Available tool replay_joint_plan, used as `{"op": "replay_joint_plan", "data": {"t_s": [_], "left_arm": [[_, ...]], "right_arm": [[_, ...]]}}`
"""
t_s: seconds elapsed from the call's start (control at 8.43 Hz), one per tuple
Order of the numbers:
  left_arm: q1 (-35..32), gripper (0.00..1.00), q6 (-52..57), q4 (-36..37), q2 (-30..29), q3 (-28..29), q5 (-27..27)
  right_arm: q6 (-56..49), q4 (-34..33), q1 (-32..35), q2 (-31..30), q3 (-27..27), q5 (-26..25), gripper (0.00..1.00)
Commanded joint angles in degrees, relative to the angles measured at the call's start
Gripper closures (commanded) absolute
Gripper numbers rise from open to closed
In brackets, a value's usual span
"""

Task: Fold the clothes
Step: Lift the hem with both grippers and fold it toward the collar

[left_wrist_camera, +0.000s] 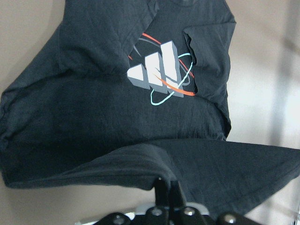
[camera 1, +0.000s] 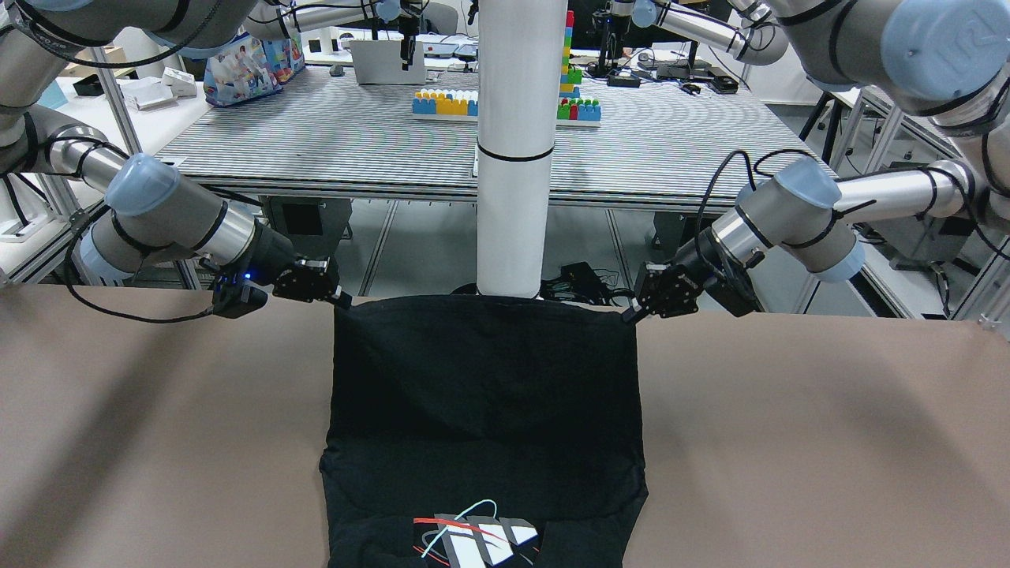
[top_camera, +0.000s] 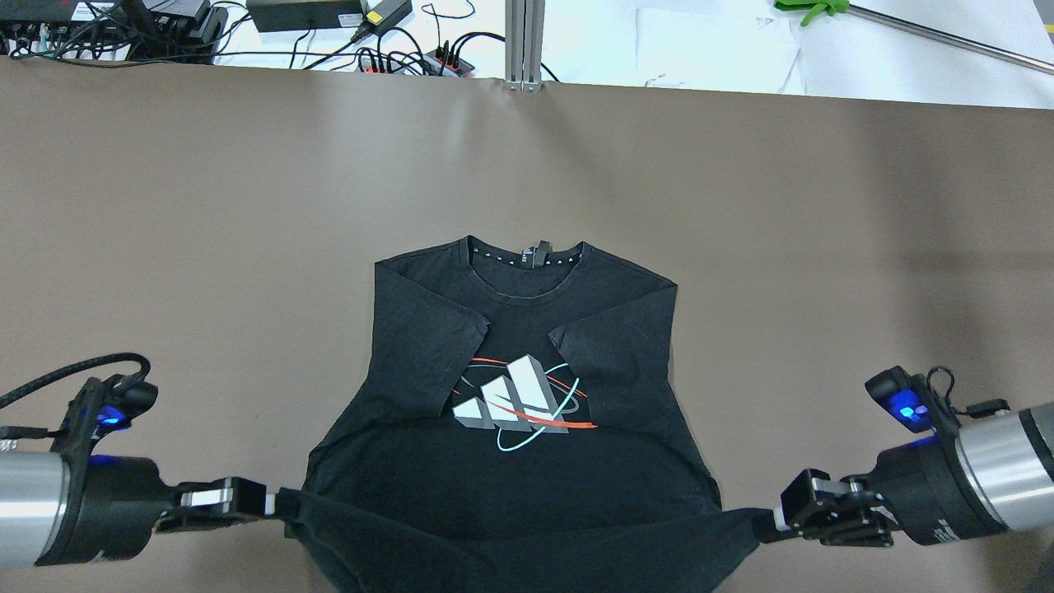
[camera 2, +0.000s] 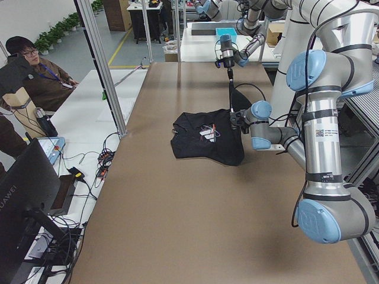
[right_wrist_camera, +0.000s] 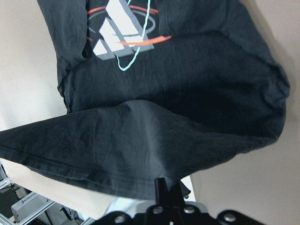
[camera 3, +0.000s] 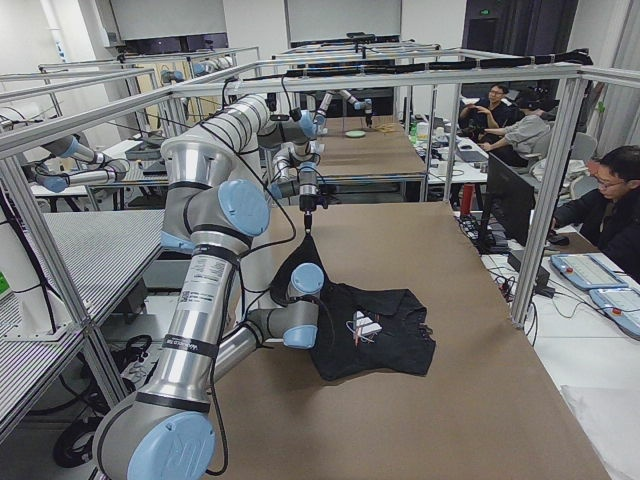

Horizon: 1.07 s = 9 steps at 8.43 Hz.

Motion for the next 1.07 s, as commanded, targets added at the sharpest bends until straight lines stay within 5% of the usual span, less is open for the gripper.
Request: {"op": "replay_joint_plan", "data": {"t_s": [0.0,0.47,0.95], "left_arm": [[-7.51,1.0,-0.05,0.41,-4.6,5.92,-3.25],[-12.2,1.0,-0.05,0.24,-7.4,11.72,-5.04],[-14.03,1.0,0.56,-0.2,-11.2,20.43,-2.58]], "right_arm": [[-2.95,-0.25,4.12,7.4,-9.33,-1.17,1.0],[-3.14,-0.6,4.39,12.61,-17.0,-9.43,1.0],[-7.43,-0.52,4.57,12.61,-19.2,-15.24,1.0]]}}
